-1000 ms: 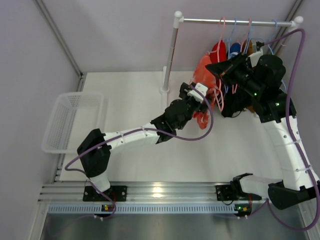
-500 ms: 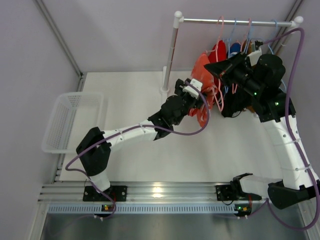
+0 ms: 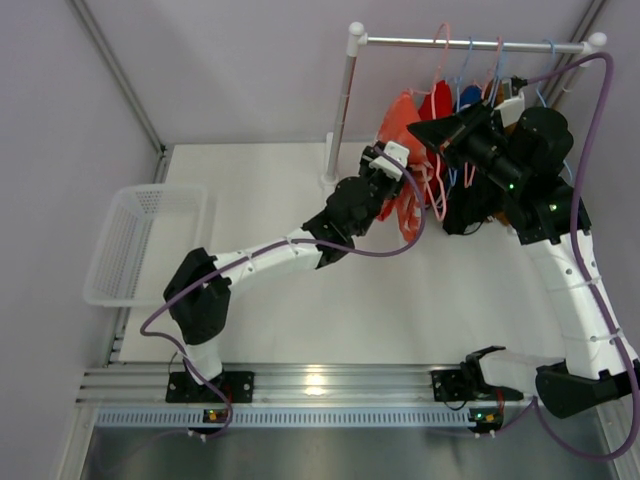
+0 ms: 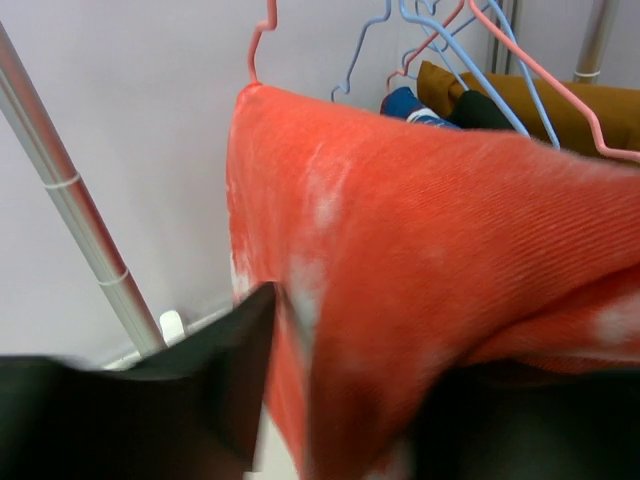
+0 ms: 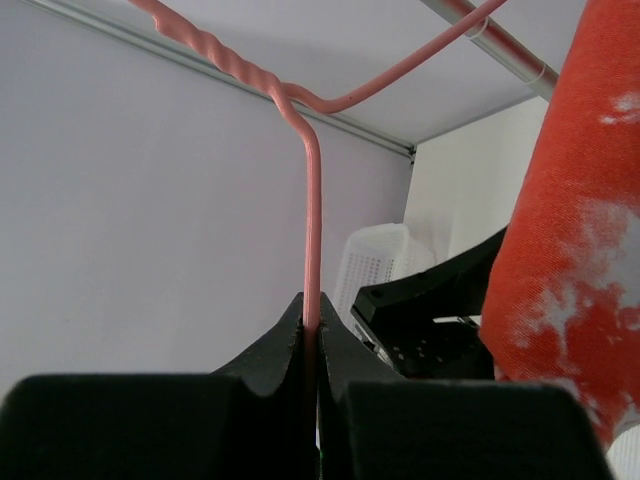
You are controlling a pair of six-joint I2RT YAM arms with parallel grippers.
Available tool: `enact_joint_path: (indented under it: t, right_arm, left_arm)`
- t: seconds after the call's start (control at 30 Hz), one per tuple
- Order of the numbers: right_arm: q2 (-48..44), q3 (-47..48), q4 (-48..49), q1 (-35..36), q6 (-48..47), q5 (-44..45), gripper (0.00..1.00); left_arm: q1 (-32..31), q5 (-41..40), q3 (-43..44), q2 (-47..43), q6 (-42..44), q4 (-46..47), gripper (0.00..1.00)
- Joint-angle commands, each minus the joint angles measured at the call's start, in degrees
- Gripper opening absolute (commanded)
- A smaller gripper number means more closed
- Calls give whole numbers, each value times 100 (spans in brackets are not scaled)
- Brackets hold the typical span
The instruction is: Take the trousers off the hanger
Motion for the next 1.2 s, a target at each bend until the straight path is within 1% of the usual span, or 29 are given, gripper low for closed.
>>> enact_joint_path:
  t: [0.0, 0.1, 0.13, 0.27, 0.37, 0.43, 0.5, 0.57, 0.67, 0.8, 0.87, 0.97, 1.0, 1.17]
  right_arm:
    - [-349, 239, 1144, 155, -118, -132, 0]
    - [-367, 248, 1082, 155, -206, -26, 0]
    - [-384, 248, 1047, 155, -232, 0, 0]
    - [-411, 239, 810, 155, -582, 255, 0]
    - [-455, -6, 626, 146, -1012, 536, 0]
    - [-516, -208, 494, 155, -1303, 756, 0]
    - [-569, -595, 423, 155, -1401, 792, 0]
    - [-674, -1050, 475, 173, -1515, 800, 0]
    - [-754, -1430, 528, 190, -1594, 783, 0]
    - [-763, -1712, 467, 217, -1682, 957, 0]
    - [-745, -1852, 397, 226, -1726, 1081, 0]
    - [-710, -2002, 326, 234, -1814, 1283, 0]
    - [-701, -2037, 344, 234, -1841, 1310, 0]
    - [-683, -2257, 414, 296, -2131, 1433, 0]
  left_arm:
    - [124, -199, 322, -1, 137, 341, 43]
    - [124, -129, 182, -150, 225, 315, 27]
    - [124, -102, 129, -211, 304, 324, 19]
    - [124, 30, -170, -563, 367, 342, 0]
    - [124, 231, -100, -914, 244, -88, 0]
    - [124, 598, -39, -1274, 43, -553, 0]
    - [124, 802, 145, -1590, -125, -887, 0]
    - [124, 1056, 417, -1758, -415, -1415, 0]
    - [124, 1251, 856, -1969, -775, -1985, 0]
    - [124, 1400, 1428, -2110, -1197, -2400, 0]
    - [124, 1506, 1604, -2146, -1277, -2575, 0]
    - [124, 1629, 1877, -2207, -1321, -2655, 0]
    - [124, 1647, 1973, -2207, -1539, -2690, 0]
    - [124, 1594, 2650, -2137, -1655, -2814, 0]
